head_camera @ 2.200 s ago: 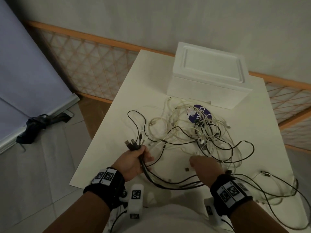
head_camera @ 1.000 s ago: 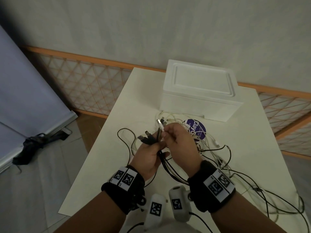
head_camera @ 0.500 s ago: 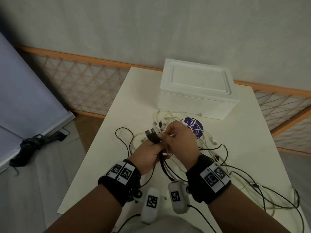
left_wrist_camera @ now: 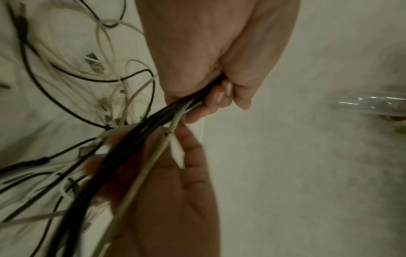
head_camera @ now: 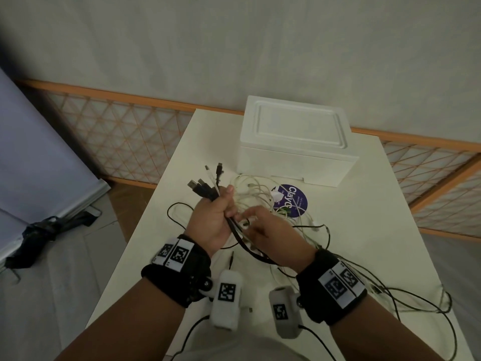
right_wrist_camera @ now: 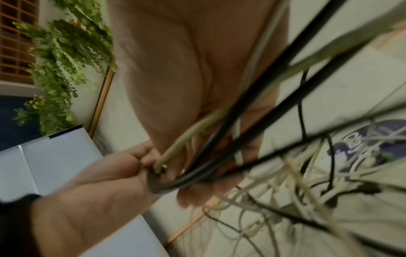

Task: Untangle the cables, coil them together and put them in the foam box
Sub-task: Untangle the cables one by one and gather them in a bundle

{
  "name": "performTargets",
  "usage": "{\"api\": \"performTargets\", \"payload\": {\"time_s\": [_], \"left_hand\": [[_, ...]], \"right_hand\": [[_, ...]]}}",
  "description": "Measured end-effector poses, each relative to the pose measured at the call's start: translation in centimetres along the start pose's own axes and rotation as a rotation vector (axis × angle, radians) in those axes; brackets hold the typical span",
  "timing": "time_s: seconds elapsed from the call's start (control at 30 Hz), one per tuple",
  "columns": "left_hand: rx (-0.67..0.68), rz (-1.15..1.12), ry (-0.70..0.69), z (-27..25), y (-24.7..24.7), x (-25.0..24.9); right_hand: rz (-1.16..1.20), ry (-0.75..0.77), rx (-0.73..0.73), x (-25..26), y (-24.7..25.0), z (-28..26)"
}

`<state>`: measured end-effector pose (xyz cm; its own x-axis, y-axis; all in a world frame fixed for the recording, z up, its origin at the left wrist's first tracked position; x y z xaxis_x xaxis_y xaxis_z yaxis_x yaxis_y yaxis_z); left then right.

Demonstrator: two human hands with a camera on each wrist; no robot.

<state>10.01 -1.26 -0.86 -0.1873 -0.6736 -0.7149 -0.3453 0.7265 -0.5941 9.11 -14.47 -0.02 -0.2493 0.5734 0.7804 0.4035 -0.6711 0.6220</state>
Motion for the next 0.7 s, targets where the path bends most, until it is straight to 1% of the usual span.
{"api": "performTargets", "payload": {"time_s": [0.07, 0.2, 0.23, 0.3, 0.37, 0.43, 0.5, 0.57, 0.6, 0.63, 0.7], "left_hand": [[0.022, -0.022, 0.000, -0.2, -0.5, -0.4], [0.112, -0.085, 0.029, -0.6, -1.0, -1.3], [0.139, -0.099, 0.045, -0.7, -1.1, -1.2], [0.190, -0.101, 0.054, -1.0, -1.6, -1.0], [0.233, -0.071, 0.032, -1.3, -2.1, -0.8], [0.263, -0.034, 0.009, -1.8, -2.6, -1.0], [0.282, -0.023, 0.003, -2.2, -2.8, -1.8], [0.298, -0.019, -0.015, -2.5, -3.0, -3.1], [0.300, -0.013, -0.034, -2.7, -2.9, -3.7], [0.296, -0.007, -0.060, -2.8, -2.8, -4.3], [0.270, 0.016, -0.099, -2.9, -2.4, -5.3]], "right_hand": [[-0.083, -0.013, 0.080, -0.9, -0.1, -0.3], [-0.169, -0.022, 0.174, -3.1, 0.1, -1.1], [-0.139, -0.023, 0.188, -2.9, 0.1, -1.1], [0.047, -0.031, 0.180, -1.9, 0.3, -0.7], [0.170, -0.011, 0.120, -0.9, 0.6, 0.0], [0.126, -0.020, 0.101, -0.7, 0.6, 0.4], [0.074, -0.071, 0.160, -1.5, 0.2, 0.4], [-0.052, -0.146, 0.231, -3.2, -0.1, 0.2], [-0.152, -0.168, 0.235, -4.3, 0.0, 0.1], [-0.251, -0.178, 0.223, -5.5, 0.1, 0.1], [-0.376, -0.223, 0.131, -7.3, 0.9, 0.0]]}}
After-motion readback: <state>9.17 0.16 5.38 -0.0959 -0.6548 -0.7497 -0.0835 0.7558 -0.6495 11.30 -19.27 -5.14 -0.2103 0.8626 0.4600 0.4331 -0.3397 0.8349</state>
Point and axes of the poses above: each hand's wrist, its own z-axis towards the middle knuckle, its own y-axis out of the back of the hand, x = y × z, the point moved 4 cm from there along z, towards the middle knuckle, and after that the axes turned 5 degrees about -x, right-handed, at the moved point
